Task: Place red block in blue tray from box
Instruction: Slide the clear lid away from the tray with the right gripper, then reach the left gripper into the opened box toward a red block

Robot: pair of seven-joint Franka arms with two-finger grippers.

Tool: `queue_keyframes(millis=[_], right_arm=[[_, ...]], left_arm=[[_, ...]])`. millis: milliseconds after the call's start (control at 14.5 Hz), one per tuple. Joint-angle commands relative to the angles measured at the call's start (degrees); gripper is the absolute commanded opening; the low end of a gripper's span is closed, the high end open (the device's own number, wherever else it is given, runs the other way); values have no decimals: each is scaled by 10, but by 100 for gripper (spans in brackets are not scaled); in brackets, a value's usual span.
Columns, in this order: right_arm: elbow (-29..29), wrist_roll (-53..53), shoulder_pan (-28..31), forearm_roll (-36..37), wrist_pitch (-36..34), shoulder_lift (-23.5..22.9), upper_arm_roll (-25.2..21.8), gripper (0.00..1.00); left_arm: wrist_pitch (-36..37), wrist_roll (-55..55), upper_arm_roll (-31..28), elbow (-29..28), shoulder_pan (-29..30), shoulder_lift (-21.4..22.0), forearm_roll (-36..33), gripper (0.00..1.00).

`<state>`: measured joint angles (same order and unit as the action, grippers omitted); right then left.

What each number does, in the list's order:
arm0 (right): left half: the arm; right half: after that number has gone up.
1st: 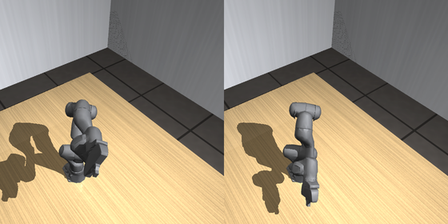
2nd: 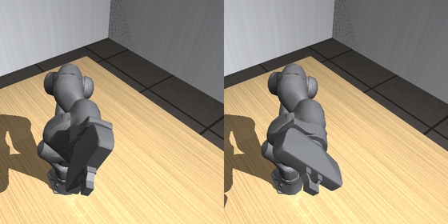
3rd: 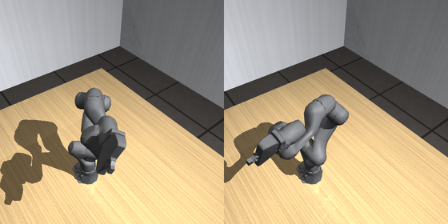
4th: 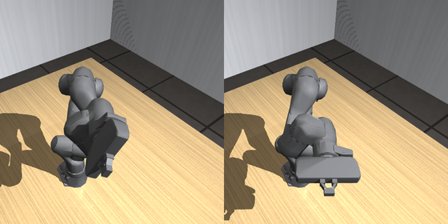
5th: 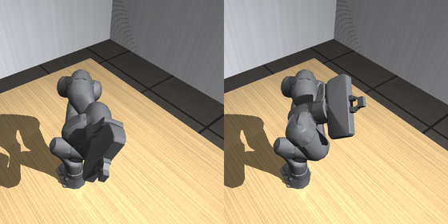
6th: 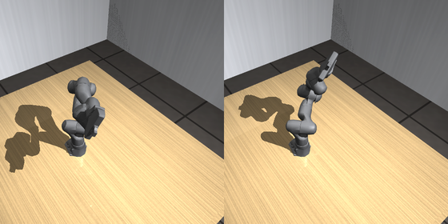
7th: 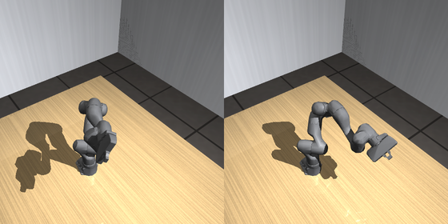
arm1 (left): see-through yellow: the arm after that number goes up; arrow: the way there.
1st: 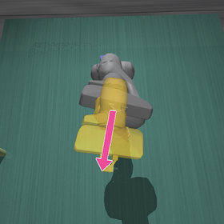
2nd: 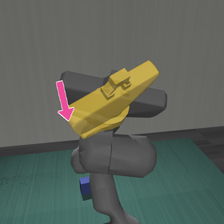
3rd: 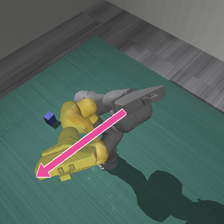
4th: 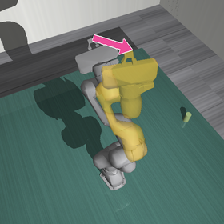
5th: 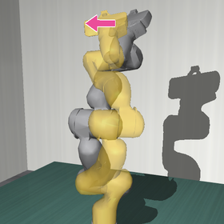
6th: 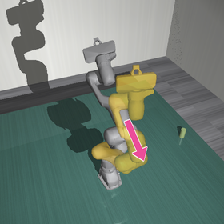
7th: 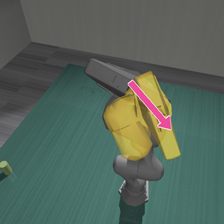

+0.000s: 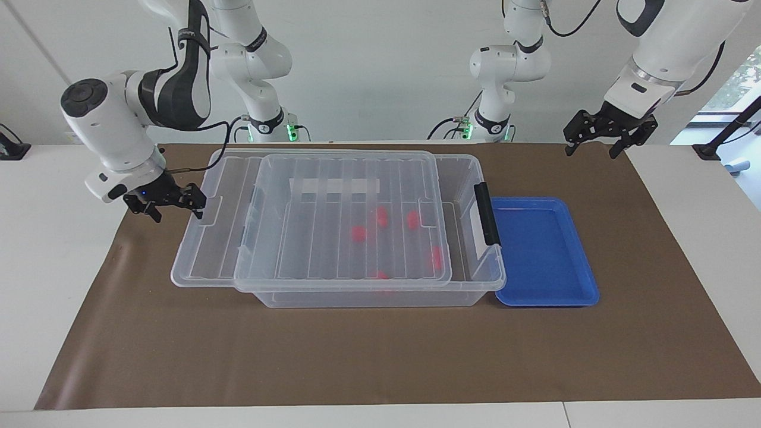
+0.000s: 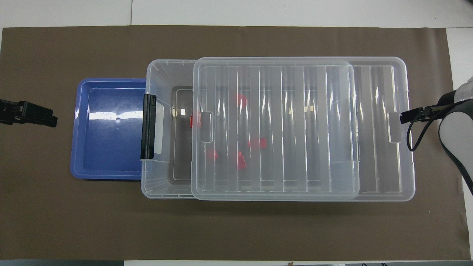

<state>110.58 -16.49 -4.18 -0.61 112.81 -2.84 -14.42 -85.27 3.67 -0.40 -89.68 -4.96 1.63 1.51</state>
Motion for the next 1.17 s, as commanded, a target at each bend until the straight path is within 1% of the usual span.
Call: queue_keyframes(millis=[0, 414, 621, 897, 1103], right_arm=[[14, -48, 1, -4, 14, 8, -23, 100], [14, -99, 3, -4, 21, 8, -50, 100], [15, -123, 5, -4, 26, 7, -61, 100], [15, -131, 7, -4, 26, 7, -68, 100], [14, -132, 7, -4, 25, 7, -71, 100]], left_arm=[[3, 2, -2, -14, -4, 12, 3, 100], [-6, 1, 2, -19, -9, 13, 3, 100], [-32, 0, 21, -32, -17, 18, 3, 100], [-79, -52, 28, -72, -75, 29, 3, 100], [-153, -112, 28, -113, -134, 23, 3, 100]])
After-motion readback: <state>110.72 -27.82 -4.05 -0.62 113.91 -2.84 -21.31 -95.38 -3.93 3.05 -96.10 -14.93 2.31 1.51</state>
